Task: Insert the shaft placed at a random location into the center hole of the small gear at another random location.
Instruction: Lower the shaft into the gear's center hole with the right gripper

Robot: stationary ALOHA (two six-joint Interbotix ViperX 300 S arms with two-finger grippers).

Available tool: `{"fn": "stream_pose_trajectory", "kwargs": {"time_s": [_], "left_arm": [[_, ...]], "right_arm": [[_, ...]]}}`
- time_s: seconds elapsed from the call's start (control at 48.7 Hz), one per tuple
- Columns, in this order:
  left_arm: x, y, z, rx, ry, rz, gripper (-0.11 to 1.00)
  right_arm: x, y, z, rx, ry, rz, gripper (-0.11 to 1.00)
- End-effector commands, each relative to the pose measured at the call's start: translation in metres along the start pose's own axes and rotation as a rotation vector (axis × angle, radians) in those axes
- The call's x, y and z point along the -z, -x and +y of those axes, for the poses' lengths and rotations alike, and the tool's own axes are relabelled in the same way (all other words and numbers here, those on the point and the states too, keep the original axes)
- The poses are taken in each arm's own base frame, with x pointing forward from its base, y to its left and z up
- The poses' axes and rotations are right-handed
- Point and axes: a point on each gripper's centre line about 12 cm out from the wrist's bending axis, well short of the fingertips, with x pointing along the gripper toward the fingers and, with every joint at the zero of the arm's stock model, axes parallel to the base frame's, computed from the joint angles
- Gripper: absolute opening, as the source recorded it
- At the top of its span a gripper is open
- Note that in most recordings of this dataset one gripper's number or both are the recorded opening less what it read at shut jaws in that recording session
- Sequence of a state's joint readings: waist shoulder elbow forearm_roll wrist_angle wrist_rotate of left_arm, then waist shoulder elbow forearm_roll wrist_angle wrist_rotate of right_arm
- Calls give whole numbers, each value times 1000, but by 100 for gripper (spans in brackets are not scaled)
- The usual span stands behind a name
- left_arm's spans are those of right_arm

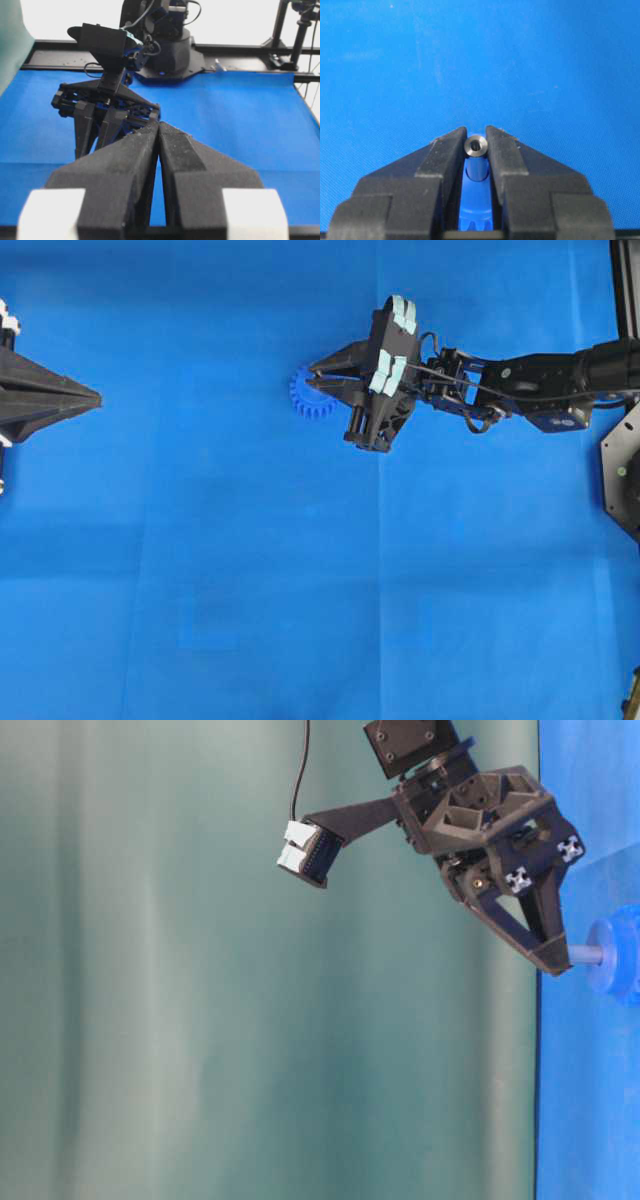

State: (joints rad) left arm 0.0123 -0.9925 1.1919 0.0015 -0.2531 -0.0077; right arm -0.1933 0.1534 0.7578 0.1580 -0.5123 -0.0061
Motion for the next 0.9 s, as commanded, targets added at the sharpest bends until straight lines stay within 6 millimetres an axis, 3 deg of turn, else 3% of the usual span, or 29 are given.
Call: {"fn": "stream_pose_trajectory", "kwargs": {"time_s": [0.0, 0.882], "left_arm": [[-4, -1, 0, -1, 0, -12, 0], [-3, -2, 0, -1, 1, -8, 0]], "right_arm": [[-13, 1, 1, -1, -6, -41, 3], [2, -15, 0, 4, -1, 0, 3]]}}
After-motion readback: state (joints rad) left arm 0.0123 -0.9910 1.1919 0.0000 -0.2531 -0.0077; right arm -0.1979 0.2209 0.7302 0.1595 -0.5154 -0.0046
